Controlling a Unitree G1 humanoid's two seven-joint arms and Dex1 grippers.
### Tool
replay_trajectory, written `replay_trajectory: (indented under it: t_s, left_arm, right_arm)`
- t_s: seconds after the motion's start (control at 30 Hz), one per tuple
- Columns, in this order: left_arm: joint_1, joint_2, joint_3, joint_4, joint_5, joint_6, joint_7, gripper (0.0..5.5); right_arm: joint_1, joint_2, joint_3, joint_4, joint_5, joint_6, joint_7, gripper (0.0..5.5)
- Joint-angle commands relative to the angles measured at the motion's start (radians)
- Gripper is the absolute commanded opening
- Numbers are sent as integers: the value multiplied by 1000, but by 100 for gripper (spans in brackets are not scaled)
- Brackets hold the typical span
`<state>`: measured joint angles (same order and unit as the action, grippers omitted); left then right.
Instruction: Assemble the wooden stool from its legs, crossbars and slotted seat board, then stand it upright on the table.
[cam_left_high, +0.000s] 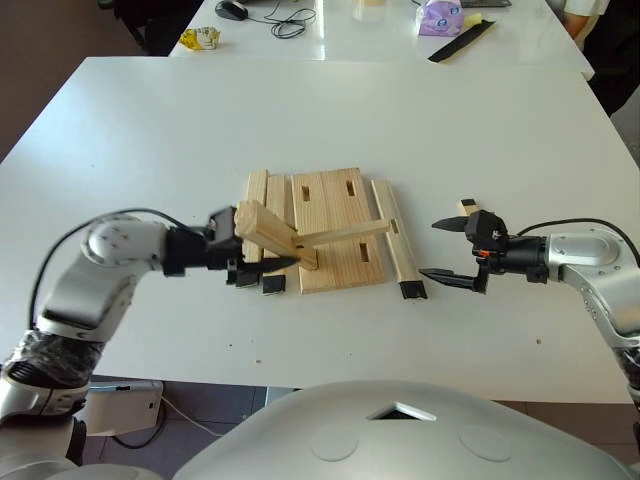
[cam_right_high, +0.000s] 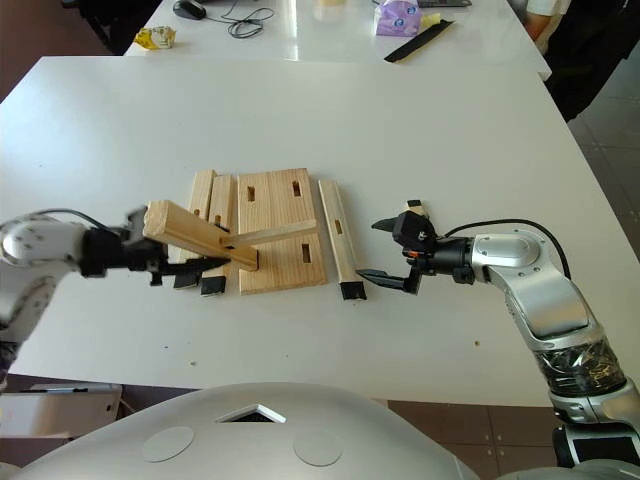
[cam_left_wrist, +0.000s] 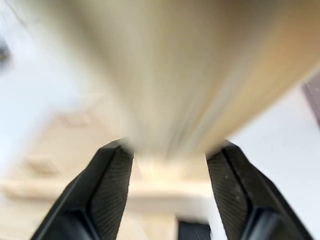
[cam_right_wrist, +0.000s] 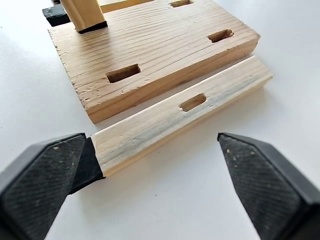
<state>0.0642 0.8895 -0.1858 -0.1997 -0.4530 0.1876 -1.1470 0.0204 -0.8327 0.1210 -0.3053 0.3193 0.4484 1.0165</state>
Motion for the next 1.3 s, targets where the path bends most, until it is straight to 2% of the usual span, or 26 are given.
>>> replay_trajectory:
  t_s: [0.03, 0.2, 0.27, 0.43, 0.57, 0.67, 0.77, 0.9, 0.97, 1.03, 1.13, 1.3]
  left_arm:
    - [-10, -24, 6, 13, 52, -15, 19, 318]
    - [-24, -59, 42, 63, 95, -70, 50, 400]
    - [-13, -46, 85, 43, 63, -61, 36, 416]
    - [48, 19, 256, -73, -95, 51, -15, 416]
    - [77, 35, 381, -108, -180, 182, 41, 416]
    - [75, 5, 445, -117, -223, 279, 135, 416]
    - [69, -36, 447, -144, -214, 386, 286, 416]
    - [102, -98, 390, -226, -158, 556, 523, 416]
    - [115, -119, 362, -260, -134, 693, 640, 416]
    - [92, -177, 410, -254, -202, 881, 730, 416]
    - [70, -214, 443, -262, -206, 1002, 804, 416]
    - [39, -212, 408, -335, -225, 1096, 817, 416]
  right_arm:
    - [-9, 0, 7, -7, -10, 6, -2, 489]
    - [-6, -2, 6, -8, -13, 5, 3, 489]
    - [4, -5, 1, -11, -12, 3, 3, 489]
    - [49, -13, -20, -28, -12, -1, -8, 489]
    - [84, -13, -48, -34, -13, -7, -27, 489]
    - [107, -10, -85, -46, 3, 5, -42, 489]
    - [134, -4, -95, -61, 0, 5, -55, 489]
    - [140, 6, -102, -73, 4, 14, -68, 489]
    - [143, 7, -107, -72, 5, 13, -72, 489]
    - [150, 8, -112, -73, 6, 13, -77, 489]
    - [165, 14, -114, -84, 7, 16, -88, 489]
    - [194, 32, -107, -104, 2, 18, -114, 489]
